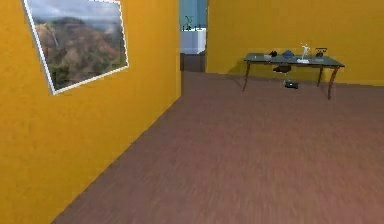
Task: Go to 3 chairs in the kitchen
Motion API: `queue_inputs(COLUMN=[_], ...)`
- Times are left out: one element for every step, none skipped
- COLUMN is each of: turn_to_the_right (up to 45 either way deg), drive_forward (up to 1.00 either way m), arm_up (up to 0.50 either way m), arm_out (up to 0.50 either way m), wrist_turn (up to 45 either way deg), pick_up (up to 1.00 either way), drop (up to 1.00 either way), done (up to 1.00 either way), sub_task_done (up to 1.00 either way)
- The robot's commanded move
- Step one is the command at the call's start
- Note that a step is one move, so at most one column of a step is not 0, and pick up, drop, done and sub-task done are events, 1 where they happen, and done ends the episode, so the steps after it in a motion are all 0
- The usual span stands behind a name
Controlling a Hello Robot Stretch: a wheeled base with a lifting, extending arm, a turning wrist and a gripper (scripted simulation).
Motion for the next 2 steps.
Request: queue_inputs(turn_to_the_right=[0.0,3.0], drive_forward=[1.0,0.0], arm_up=[0.0,0.0], arm_out=[0.0,0.0], wrist_turn=[0.0,0.0], pick_up=[0.0,0.0], drop=[0.0,0.0], done=[0.0,0.0], sub_task_done=[0.0,0.0])
